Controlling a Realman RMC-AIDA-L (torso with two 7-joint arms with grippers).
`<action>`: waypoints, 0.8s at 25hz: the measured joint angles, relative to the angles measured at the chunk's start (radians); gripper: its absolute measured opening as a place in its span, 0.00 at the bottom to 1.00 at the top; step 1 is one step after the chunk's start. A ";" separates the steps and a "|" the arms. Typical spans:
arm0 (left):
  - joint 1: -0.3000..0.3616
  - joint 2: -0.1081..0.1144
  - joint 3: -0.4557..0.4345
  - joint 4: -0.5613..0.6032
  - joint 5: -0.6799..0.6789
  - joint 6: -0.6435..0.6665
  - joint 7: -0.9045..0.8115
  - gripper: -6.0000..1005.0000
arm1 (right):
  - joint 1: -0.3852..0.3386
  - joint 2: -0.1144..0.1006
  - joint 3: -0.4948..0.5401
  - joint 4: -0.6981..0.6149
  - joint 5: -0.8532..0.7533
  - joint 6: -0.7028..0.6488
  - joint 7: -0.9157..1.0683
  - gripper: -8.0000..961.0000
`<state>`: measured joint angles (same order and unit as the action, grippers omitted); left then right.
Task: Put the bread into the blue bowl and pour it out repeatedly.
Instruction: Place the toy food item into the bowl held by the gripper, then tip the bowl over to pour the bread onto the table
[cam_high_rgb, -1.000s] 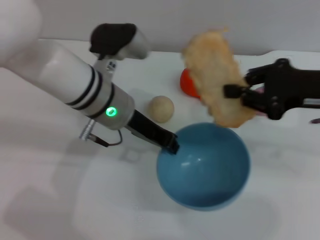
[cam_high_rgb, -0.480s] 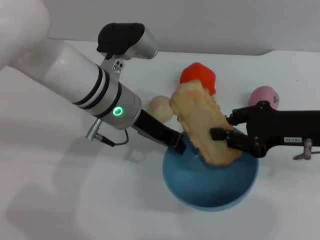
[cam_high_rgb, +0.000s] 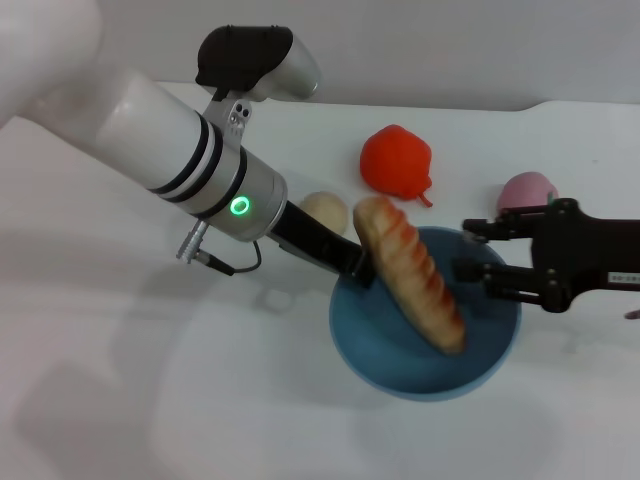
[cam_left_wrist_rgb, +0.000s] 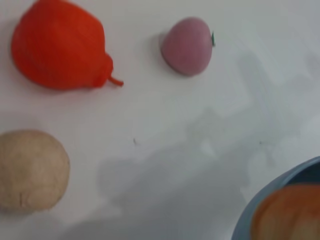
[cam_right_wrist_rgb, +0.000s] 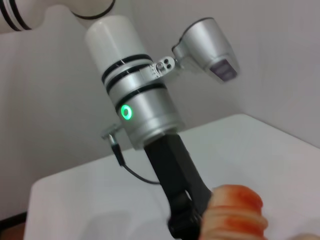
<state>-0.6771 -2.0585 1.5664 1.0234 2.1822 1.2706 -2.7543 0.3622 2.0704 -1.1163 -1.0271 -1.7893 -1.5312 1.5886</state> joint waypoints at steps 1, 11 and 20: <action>-0.002 0.000 -0.003 0.000 0.000 -0.002 0.000 0.03 | 0.000 -0.001 0.015 0.001 -0.017 -0.001 0.005 0.39; -0.038 -0.002 0.024 -0.004 0.002 -0.143 0.002 0.03 | -0.063 0.000 0.255 0.011 0.106 -0.065 0.004 0.51; -0.073 -0.008 0.295 -0.033 0.004 -0.591 0.111 0.03 | -0.129 -0.004 0.455 0.099 -0.002 -0.084 0.011 0.51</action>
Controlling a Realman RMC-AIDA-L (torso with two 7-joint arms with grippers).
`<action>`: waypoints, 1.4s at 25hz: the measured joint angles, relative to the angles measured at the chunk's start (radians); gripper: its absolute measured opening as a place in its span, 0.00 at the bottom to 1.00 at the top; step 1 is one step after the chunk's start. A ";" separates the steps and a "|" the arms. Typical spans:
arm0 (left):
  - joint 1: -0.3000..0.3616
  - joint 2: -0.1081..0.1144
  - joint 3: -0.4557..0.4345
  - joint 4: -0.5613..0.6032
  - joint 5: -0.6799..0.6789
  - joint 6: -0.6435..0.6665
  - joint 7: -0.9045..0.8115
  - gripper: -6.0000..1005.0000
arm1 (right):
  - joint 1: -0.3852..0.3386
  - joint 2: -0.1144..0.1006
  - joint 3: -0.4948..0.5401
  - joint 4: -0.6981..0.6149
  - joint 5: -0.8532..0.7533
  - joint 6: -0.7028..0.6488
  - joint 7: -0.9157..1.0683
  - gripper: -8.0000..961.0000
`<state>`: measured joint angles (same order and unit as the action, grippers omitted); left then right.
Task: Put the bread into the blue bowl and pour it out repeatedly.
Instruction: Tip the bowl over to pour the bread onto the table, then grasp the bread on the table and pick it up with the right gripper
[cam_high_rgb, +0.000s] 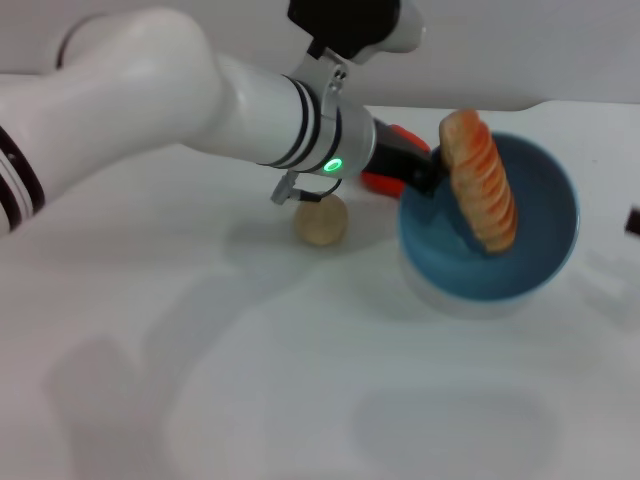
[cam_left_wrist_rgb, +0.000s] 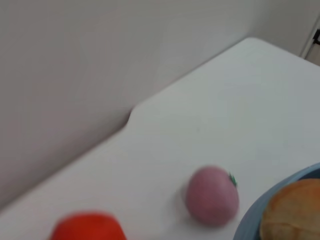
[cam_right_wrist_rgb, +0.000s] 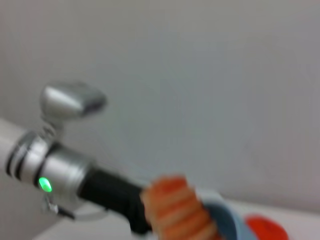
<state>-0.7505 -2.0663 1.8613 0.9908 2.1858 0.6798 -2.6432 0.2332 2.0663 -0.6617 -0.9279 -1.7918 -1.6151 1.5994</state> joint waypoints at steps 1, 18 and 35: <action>-0.002 -0.001 0.017 -0.011 0.000 -0.042 0.008 0.03 | -0.006 0.000 0.019 0.015 -0.037 0.001 0.000 0.51; -0.054 -0.012 0.259 -0.288 0.078 -0.670 0.031 0.03 | -0.068 -0.002 0.149 0.125 -0.153 -0.018 0.004 0.52; -0.023 -0.012 0.387 -0.344 0.064 -0.953 0.063 0.03 | -0.045 -0.002 0.148 0.127 -0.153 -0.018 0.022 0.52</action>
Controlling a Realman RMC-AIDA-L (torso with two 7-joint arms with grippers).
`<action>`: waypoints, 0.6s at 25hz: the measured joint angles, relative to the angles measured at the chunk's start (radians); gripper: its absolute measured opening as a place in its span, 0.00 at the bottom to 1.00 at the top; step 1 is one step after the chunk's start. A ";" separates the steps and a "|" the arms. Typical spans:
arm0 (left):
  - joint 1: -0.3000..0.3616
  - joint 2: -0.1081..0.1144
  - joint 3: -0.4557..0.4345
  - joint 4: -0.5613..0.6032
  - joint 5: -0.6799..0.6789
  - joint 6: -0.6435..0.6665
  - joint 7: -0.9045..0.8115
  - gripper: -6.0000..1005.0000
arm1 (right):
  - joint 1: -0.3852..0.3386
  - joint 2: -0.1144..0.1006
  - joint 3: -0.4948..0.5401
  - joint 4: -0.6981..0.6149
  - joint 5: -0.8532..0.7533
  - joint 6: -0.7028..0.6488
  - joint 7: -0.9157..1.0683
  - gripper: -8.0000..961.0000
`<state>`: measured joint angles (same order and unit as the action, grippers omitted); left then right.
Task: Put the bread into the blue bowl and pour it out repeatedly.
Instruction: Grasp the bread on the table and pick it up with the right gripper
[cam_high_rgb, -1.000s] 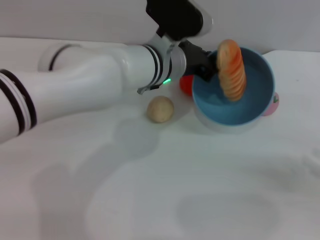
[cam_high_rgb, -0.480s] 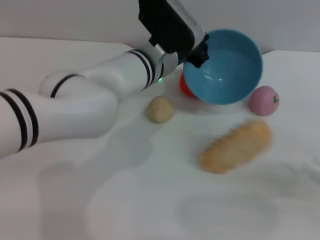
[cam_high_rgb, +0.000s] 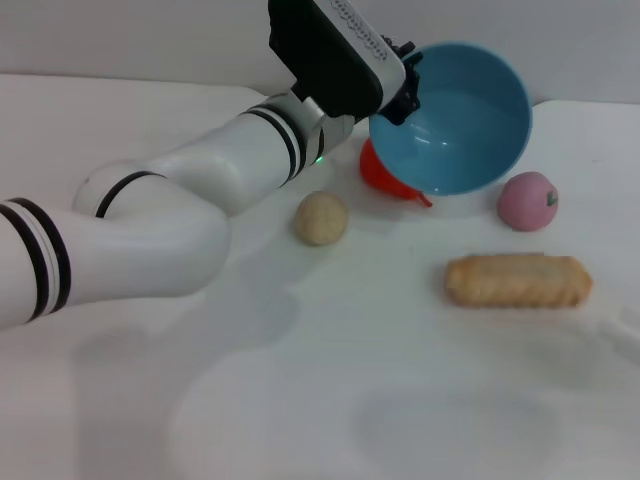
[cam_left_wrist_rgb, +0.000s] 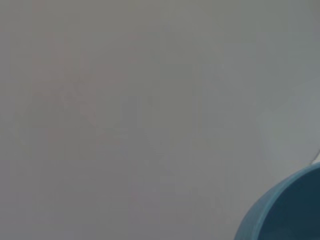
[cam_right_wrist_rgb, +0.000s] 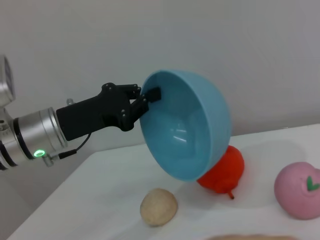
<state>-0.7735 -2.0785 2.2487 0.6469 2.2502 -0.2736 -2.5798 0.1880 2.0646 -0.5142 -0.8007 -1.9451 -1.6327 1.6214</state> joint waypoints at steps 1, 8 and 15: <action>0.000 0.000 -0.012 0.006 -0.007 0.019 -0.001 0.03 | 0.004 0.000 -0.002 0.000 0.000 0.002 0.000 0.52; 0.007 0.010 -0.288 0.132 -0.084 0.486 -0.003 0.03 | 0.059 0.002 -0.035 -0.013 -0.018 0.000 -0.027 0.53; 0.112 0.019 -0.643 0.299 -0.077 0.885 -0.004 0.03 | 0.124 0.006 -0.147 -0.089 -0.073 0.000 -0.101 0.53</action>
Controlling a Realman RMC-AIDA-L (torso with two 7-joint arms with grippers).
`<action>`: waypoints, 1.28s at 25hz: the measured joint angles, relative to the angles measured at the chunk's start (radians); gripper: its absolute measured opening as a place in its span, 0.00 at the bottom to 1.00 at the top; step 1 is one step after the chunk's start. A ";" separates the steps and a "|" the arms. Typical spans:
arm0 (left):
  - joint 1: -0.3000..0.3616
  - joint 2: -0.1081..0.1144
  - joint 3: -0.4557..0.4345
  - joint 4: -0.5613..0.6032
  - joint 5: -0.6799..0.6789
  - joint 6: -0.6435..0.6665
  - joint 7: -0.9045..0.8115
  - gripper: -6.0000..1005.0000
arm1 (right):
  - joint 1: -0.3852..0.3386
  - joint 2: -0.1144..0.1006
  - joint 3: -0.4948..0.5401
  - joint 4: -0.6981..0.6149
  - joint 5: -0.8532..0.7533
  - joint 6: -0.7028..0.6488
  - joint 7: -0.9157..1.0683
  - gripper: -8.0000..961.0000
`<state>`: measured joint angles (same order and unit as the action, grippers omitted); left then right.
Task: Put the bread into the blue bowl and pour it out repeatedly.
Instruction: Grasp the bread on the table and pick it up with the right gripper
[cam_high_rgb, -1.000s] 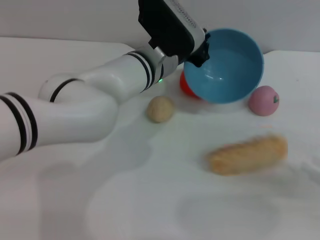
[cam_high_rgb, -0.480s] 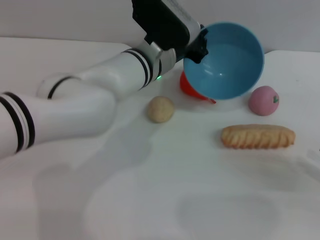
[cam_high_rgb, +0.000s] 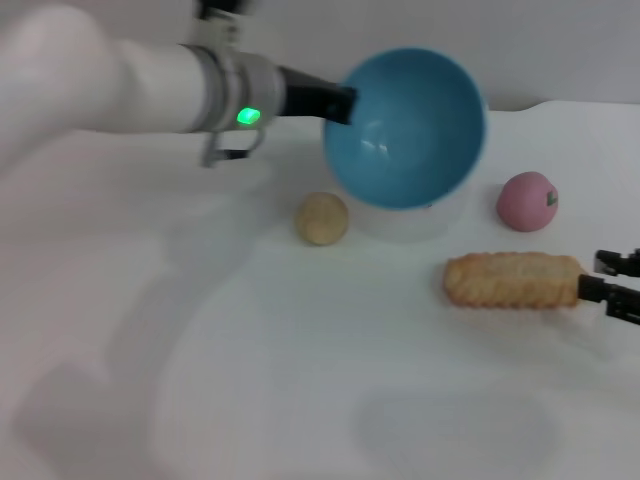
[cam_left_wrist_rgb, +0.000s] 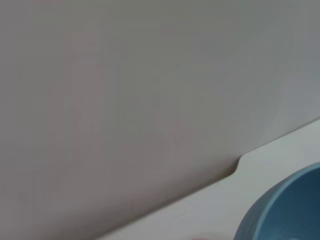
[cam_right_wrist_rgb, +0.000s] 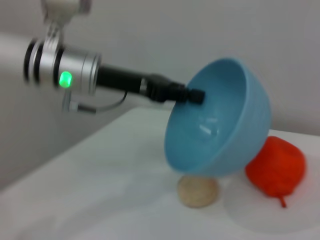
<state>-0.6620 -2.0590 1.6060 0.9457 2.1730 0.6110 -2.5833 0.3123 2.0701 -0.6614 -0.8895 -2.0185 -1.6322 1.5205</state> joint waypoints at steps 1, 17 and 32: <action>0.012 0.001 -0.039 0.012 0.000 0.045 0.000 0.03 | 0.002 0.001 -0.015 -0.013 -0.001 0.000 -0.021 0.53; 0.225 0.005 -0.324 0.206 0.141 0.538 -0.071 0.03 | 0.087 0.001 -0.203 -0.326 -0.187 -0.025 0.122 0.64; 0.260 0.002 -0.316 0.282 0.225 0.727 -0.113 0.03 | 0.161 0.009 -0.577 -0.373 -0.470 0.158 0.248 0.64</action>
<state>-0.4021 -2.0573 1.2898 1.2279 2.3982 1.3382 -2.6965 0.4729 2.0796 -1.2383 -1.2622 -2.4882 -1.4744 1.7686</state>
